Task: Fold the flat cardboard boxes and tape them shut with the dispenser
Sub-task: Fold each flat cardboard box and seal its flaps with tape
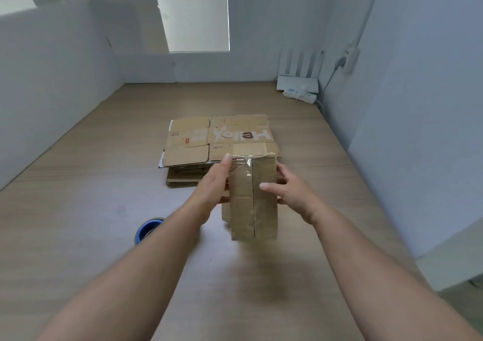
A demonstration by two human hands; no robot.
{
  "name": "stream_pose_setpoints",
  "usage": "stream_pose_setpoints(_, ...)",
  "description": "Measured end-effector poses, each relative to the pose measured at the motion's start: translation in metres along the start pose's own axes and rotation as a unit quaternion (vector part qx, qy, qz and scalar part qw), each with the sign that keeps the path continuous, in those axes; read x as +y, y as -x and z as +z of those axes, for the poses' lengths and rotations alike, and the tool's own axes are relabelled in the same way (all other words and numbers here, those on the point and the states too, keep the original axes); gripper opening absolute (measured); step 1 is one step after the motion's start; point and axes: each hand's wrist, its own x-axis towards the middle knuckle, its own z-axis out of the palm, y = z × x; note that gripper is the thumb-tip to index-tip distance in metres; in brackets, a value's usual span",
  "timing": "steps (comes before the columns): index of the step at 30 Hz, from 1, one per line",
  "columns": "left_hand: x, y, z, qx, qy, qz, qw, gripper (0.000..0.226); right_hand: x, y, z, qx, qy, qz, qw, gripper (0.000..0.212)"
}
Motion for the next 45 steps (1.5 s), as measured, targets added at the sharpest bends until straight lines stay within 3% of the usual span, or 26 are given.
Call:
stream_pose_setpoints(3, 0.013, 0.002, -0.004, 0.036, 0.064, 0.020, 0.997, 0.061, -0.005, 0.001, -0.005, 0.008, -0.004, -0.057, 0.998, 0.066)
stream_pose_setpoints(5, 0.011, 0.006, -0.007, 0.062, 0.063, 0.019, 0.996, 0.067, -0.004, 0.009, -0.004, 0.005, -0.047, -0.057, 0.997, 0.055)
stream_pose_setpoints(8, -0.008, 0.015, -0.013, 0.070, 0.046, -0.023, 0.996, 0.072, 0.005, 0.026, 0.004, 0.007, -0.054, 0.017, 0.998, 0.036)
stream_pose_setpoints(11, -0.028, 0.026, -0.019, 0.050, -0.001, -0.098, 0.994, 0.085, 0.021, 0.033, 0.014, -0.003, -0.039, 0.094, 0.995, 0.040)
stream_pose_setpoints(14, -0.033, 0.036, -0.020, 0.032, -0.051, -0.145, 0.988, 0.100, 0.020, 0.036, 0.024, -0.004, -0.026, 0.119, 0.993, 0.051)
stream_pose_setpoints(16, -0.034, 0.041, -0.021, 0.032, -0.057, -0.156, 0.986, 0.092, 0.012, 0.038, 0.031, -0.009, 0.007, 0.121, 0.993, 0.058)
stream_pose_setpoints(20, -0.039, 0.045, -0.029, 0.021, -0.062, -0.139, 0.988, 0.039, -0.002, 0.042, 0.043, -0.040, 0.066, 0.114, 0.991, 0.053)
stream_pose_setpoints(22, -0.048, 0.048, -0.032, -0.025, -0.100, -0.126, 0.987, 0.040, -0.002, 0.043, 0.046, -0.048, 0.087, 0.136, 0.986, 0.040)
stream_pose_setpoints(23, -0.055, 0.050, -0.032, -0.053, -0.128, -0.122, 0.983, 0.045, -0.001, 0.044, 0.048, -0.051, 0.101, 0.150, 0.982, 0.043)
stream_pose_setpoints(26, -0.069, 0.057, -0.026, -0.081, -0.185, -0.092, 0.975, 0.049, 0.001, 0.048, 0.061, -0.047, 0.211, 0.178, 0.960, 0.081)
stream_pose_setpoints(27, -0.072, 0.058, -0.025, -0.084, -0.185, -0.084, 0.975, 0.050, 0.003, 0.048, 0.066, -0.029, 0.252, 0.182, 0.950, 0.080)
stream_pose_setpoints(29, -0.073, 0.059, -0.026, -0.086, -0.158, -0.092, 0.979, 0.058, 0.004, 0.050, 0.073, 0.013, 0.290, 0.187, 0.938, 0.048)
stream_pose_setpoints(31, -0.069, 0.056, -0.028, -0.070, -0.117, -0.108, 0.985, 0.067, 0.006, 0.053, 0.071, 0.061, 0.306, 0.159, 0.937, 0.010)
stream_pose_setpoints(34, -0.061, 0.058, -0.030, -0.050, -0.134, -0.100, 0.985, 0.054, 0.013, 0.057, 0.061, 0.132, 0.256, 0.106, 0.952, 0.027)
stream_pose_setpoints(38, -0.055, 0.074, -0.022, -0.014, -0.131, -0.069, 0.989, 0.038, 0.014, 0.069, 0.048, 0.184, 0.158, 0.044, 0.969, 0.026)
stream_pose_setpoints(45, -0.029, 0.115, 0.001, 0.109, -0.089, -0.006, 0.990, 0.030, -0.009, 0.096, 0.027, 0.137, 0.067, -0.097, 0.984, 0.012)
